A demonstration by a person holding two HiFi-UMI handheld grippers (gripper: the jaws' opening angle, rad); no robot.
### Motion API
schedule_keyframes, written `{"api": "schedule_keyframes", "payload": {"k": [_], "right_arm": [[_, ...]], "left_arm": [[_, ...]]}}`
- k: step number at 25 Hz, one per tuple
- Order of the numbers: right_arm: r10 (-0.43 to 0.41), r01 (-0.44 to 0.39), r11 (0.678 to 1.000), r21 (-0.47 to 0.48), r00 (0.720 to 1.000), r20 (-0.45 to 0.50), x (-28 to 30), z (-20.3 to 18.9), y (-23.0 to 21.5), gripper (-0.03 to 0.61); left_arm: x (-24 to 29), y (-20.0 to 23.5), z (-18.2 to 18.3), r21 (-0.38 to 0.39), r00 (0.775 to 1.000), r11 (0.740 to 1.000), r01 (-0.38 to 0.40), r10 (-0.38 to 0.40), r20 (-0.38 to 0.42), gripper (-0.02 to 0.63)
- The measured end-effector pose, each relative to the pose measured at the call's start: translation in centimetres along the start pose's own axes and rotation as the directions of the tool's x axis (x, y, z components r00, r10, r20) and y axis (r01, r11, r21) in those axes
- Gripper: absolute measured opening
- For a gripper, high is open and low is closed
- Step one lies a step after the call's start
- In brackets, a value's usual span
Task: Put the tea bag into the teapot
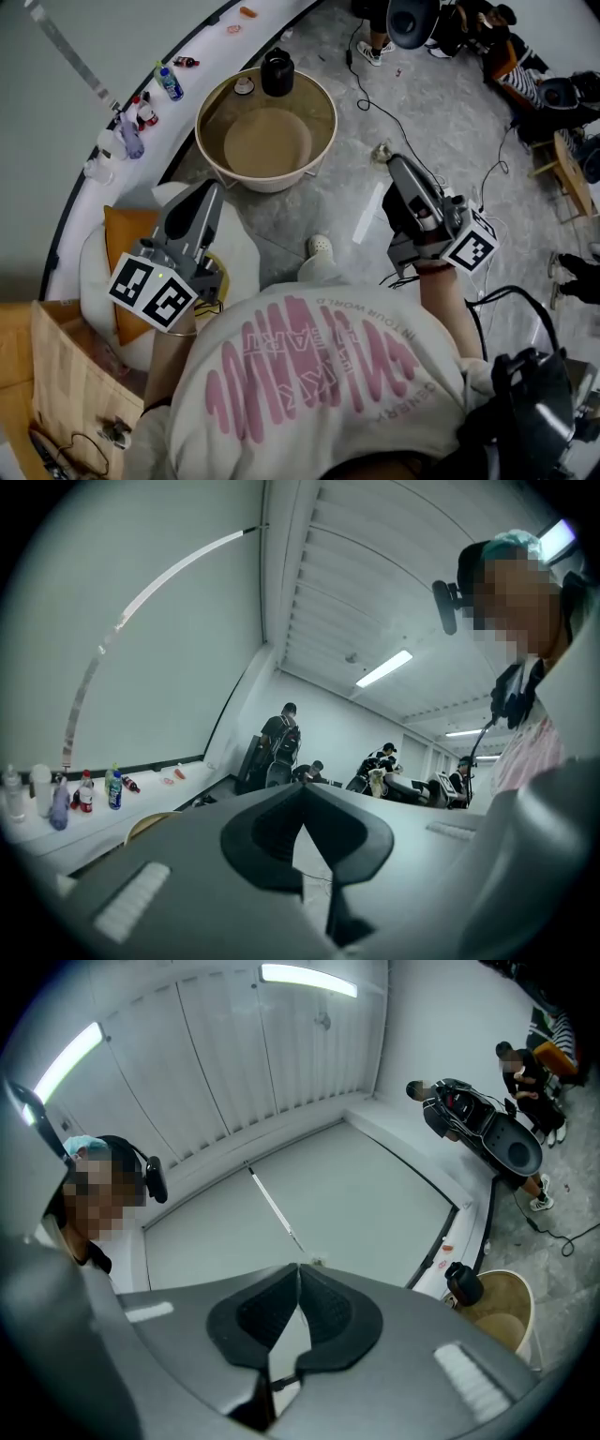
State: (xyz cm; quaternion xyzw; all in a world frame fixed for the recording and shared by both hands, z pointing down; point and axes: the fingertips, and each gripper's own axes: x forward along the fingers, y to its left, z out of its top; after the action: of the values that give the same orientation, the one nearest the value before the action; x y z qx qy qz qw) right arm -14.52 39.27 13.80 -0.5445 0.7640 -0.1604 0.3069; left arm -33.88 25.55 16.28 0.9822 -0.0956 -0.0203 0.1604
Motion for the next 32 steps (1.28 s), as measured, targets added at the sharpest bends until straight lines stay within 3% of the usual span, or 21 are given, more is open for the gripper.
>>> {"api": "schedule_keyframes", "payload": {"k": [8,17,32], "right_arm": [[0.017,-0.016,0.999,0.047,1.0,-0.018,3.1,1.9,-5.6,0.011],[0.069,-0.064,0.995,0.079,0.996,-0.053,7.6,5.6,-13.0,0.011],[0.151,-0.139,0.985,0.106,0.982,-0.116,12.3,10.6,-22.6,0.011]], "left_arm": [[3.0,2.3,0.1,0.026,0.998,0.998,-0.055,0.056,-0.029,0.015],[10.1,5.3,0.2,0.028,0.99,0.992,-0.127,0.128,-0.052,0.015],[20.2,8.3,1.8,0.041,0.974,0.974,-0.225,0.225,0.003,0.015]]}}
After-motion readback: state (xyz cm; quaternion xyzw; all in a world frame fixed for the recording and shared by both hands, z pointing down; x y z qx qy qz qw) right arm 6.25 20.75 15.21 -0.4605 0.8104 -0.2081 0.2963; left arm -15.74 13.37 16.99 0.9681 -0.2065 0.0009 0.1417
